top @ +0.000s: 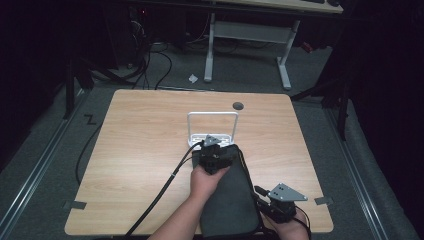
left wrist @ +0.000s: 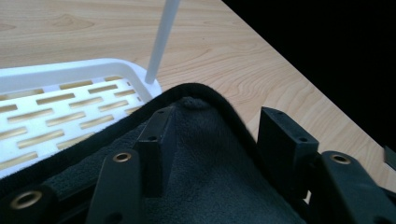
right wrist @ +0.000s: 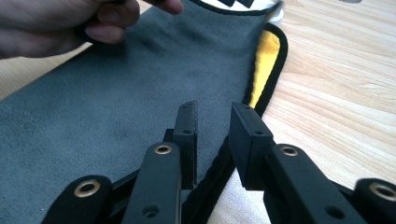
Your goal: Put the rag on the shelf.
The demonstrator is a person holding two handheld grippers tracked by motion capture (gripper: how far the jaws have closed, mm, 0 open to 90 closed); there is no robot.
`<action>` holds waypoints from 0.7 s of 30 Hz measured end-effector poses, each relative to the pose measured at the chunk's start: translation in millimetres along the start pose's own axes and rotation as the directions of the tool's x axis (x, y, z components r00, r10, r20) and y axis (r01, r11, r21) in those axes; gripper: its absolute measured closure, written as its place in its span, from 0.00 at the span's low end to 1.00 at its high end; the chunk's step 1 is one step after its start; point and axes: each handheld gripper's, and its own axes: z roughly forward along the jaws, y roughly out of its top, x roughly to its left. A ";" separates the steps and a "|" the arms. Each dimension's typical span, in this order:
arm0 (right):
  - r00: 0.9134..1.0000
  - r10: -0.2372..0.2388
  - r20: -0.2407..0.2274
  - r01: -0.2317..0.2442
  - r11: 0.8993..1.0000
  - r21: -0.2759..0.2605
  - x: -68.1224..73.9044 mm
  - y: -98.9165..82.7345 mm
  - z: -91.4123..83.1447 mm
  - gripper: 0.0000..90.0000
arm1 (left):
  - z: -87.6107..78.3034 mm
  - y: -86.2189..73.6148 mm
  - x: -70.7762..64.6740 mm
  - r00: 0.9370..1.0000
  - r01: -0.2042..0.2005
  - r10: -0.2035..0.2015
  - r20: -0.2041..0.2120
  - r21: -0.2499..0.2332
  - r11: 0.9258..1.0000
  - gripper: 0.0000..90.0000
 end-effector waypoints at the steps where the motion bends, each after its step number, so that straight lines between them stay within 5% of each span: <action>1: 1.000 -0.002 0.001 0.002 1.000 0.004 0.3 -0.2 0.8 0.81 | -1.4 -0.9 -0.6 1.000 0.000 0.000 0.005 0.000 1.000 0.50; 6: 1.000 -0.003 -0.008 0.003 1.000 0.016 1.2 -1.2 4.7 0.81 | -14.9 -10.6 2.6 1.000 -0.019 0.019 -0.010 0.010 1.000 0.51; 10: 1.000 -0.007 -0.009 0.007 1.000 0.023 2.2 -1.5 7.9 0.81 | -35.3 -24.6 6.9 0.998 -0.057 0.058 -0.027 0.038 0.998 0.61; 17: 1.000 -0.004 -0.006 0.004 0.999 0.042 0.2 0.6 17.5 0.80 | -80.0 -54.5 12.9 0.992 -0.109 0.117 -0.055 0.119 0.987 0.74; 21: 1.000 -0.007 -0.004 0.008 0.999 0.044 1.0 11.7 30.0 0.79 | -89.8 -67.2 10.8 0.991 -0.123 0.128 -0.026 0.155 0.980 0.77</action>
